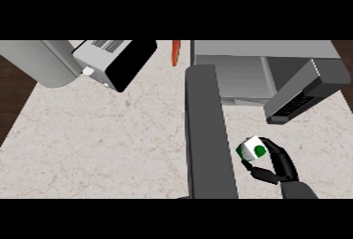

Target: Pick up the milk, place it into the microwave and close the microwave

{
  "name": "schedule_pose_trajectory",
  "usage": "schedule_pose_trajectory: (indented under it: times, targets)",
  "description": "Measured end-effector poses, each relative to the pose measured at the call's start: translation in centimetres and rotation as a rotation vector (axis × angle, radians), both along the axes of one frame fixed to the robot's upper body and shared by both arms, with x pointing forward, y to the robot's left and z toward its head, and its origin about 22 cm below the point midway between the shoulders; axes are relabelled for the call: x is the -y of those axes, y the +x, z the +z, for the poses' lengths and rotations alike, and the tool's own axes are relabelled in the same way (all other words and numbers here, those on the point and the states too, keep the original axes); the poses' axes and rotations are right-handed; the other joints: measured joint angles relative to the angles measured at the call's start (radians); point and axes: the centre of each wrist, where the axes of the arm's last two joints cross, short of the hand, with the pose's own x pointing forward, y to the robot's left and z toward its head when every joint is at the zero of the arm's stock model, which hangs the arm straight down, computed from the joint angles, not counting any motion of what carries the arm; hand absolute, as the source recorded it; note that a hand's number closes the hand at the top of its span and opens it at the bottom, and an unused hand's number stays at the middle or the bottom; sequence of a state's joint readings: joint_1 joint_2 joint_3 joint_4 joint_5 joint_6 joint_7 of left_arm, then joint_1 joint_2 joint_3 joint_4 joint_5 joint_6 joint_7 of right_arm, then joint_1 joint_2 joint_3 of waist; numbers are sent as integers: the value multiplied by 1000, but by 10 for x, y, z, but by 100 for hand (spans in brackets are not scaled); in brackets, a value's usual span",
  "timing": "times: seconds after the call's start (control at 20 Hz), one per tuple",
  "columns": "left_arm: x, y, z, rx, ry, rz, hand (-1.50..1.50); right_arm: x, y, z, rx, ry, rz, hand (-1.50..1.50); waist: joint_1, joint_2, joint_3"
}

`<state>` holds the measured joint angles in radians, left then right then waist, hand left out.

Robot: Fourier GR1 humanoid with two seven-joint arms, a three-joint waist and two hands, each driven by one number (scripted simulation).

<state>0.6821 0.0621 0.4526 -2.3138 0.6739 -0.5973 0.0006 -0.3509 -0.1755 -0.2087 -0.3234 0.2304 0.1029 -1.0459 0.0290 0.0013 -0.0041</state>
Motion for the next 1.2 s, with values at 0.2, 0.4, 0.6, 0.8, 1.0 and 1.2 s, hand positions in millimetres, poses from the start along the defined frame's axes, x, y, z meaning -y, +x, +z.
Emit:
schedule_pose_trajectory:
  times: [0.2, 0.4, 0.6, 0.8, 1.0, 1.2]
  targets:
    - [1, 1, -1, -1, -9, -15, -150, -9, 11, 2, 0, 0, 38, 150, 4, 2, 1]
    - [-2, 0, 0, 4, -10, -20, -150, -15, 18, 5, 18, 10, 41, 150, 7, 5, 5]
    - [-2, 3, 3, 6, -16, -8, -150, -19, 18, 3, 30, 49, -26, 150, 2, 6, 7]
    - [-1, 3, 1, 4, -24, -20, -150, -22, 24, 6, 51, 86, -91, 150, 3, 7, 8]
    - [-2, -1, 1, -8, -25, -9, -150, -25, 32, 10, 67, 94, -86, 150, 2, 6, 7]
    - [-4, -4, 2, -29, -22, -7, -150, -32, 48, 20, 92, 78, -71, 150, 2, 5, 7]
